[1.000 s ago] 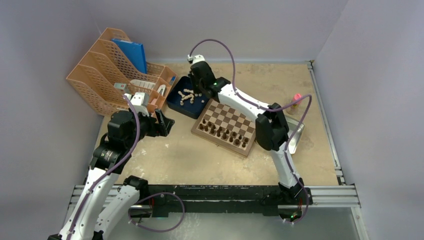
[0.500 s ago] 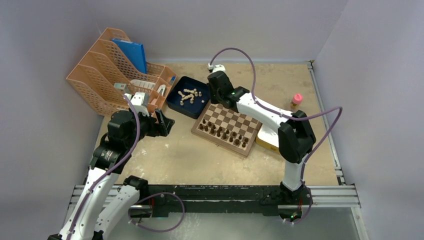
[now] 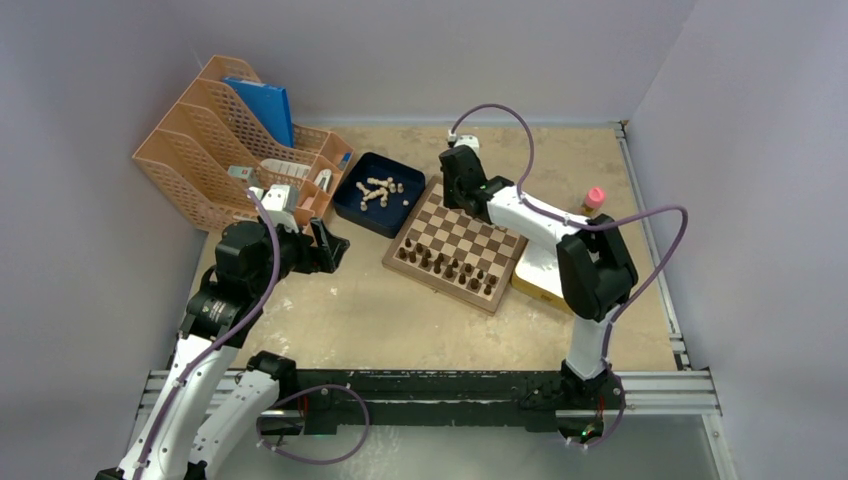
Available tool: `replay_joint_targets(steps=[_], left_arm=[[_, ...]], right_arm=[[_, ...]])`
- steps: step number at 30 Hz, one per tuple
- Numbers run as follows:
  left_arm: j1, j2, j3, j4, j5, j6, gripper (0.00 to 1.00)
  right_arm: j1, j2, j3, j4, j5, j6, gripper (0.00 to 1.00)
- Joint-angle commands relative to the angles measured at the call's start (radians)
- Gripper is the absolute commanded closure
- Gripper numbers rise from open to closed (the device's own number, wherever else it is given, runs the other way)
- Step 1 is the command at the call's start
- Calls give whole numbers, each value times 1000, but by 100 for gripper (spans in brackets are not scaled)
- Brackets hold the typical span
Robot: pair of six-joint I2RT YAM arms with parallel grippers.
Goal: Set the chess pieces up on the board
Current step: Place the chess piece on the chessboard.
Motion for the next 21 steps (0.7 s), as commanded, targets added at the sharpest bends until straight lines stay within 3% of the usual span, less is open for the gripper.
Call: replay_joint_targets(steps=[1, 21], left_arm=[[-5, -3, 5, 39, 6, 15, 20], [-5, 13, 6, 39, 1, 12, 20]], right_arm=[[-25, 18, 0, 50, -1, 26, 83], [-47, 79, -27, 74, -8, 39, 79]])
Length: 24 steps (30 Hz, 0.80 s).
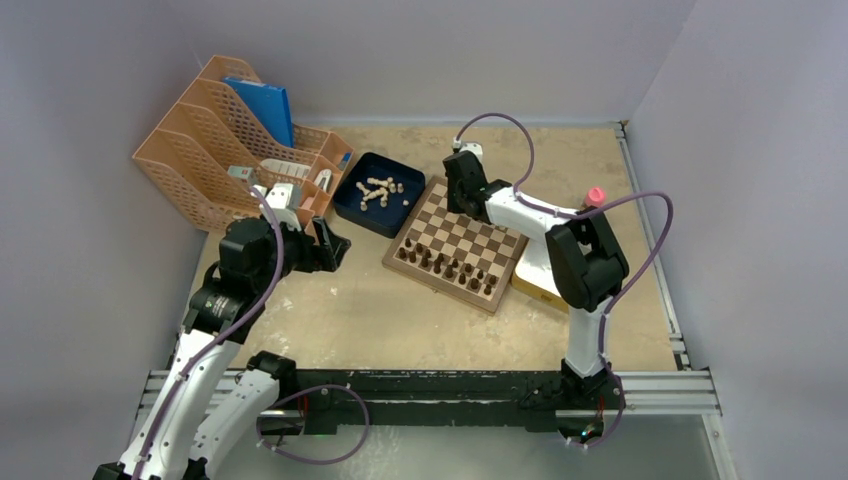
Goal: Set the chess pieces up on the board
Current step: Place the chess piece on the chessboard.
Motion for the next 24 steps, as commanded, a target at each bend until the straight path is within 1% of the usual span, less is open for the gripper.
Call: replay_joint_targets(steps=[1, 13, 24], left_arm=[[-5, -4, 5, 38, 1, 12, 20], [-5, -12, 5, 38, 8, 10, 20], [-5, -10, 5, 39, 8, 12, 20]], right_arm=[[-5, -6, -2, 21, 21, 13, 78], [-7, 12, 8, 8, 37, 19, 78], [-7, 3, 6, -1, 49, 18, 83]])
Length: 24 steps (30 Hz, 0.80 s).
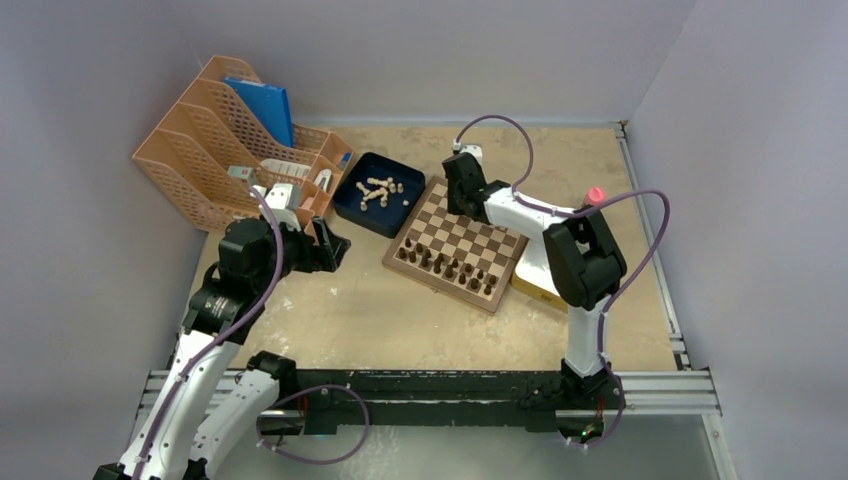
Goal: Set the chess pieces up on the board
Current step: Place the chess piece on the chessboard.
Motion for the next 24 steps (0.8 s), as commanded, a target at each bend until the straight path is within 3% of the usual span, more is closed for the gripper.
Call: replay_joint_targets(steps=[1, 24], left_arm=[[-5, -7, 5, 39, 8, 12, 20], [-5, 13, 6, 41, 20, 12, 19]], right_arm=[[-5, -13, 6, 4, 42, 13, 83], [-6, 12, 41, 2, 47, 10, 84]])
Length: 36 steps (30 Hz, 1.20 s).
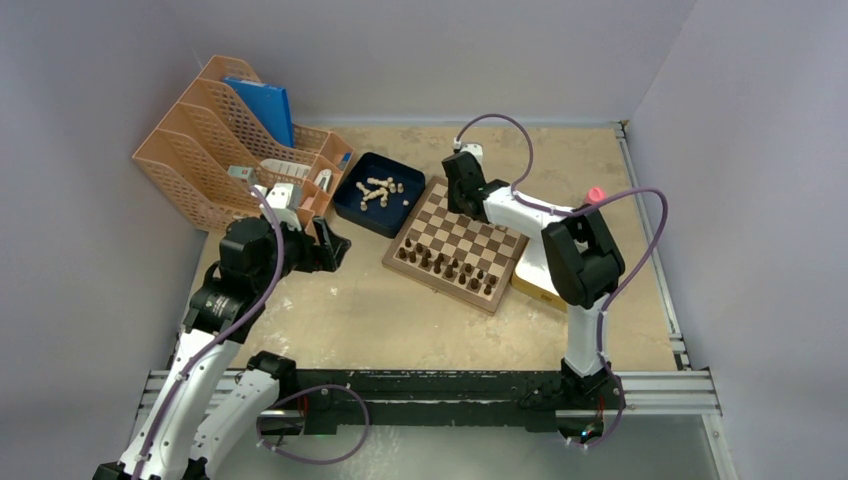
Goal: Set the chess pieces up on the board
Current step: Place the chess piece on the chessboard.
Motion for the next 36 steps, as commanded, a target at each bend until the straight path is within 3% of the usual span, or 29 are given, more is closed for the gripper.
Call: replay_joint_targets(steps=[1, 5, 9, 15, 28, 36], left_arm=[[-5, 7, 6, 43, 22, 12, 20], [-5, -2, 2, 43, 22, 11, 20], [-5, -2, 5, 43, 24, 11, 20], [-5, -2, 6, 41, 26, 14, 20], [-19, -27, 5, 35, 10, 9, 20], [-19, -27, 4, 33, -2, 10, 20]], right_arm=[[-2, -6, 24, -2, 28, 9, 83], [-2, -9, 22, -9, 45, 0, 80], [-3, -2, 40, -24, 43, 2, 68], [-3, -27, 54, -52, 30, -3, 63], [-3, -36, -3, -44, 1, 2, 65], [-2, -26, -30, -2, -8, -4, 72]])
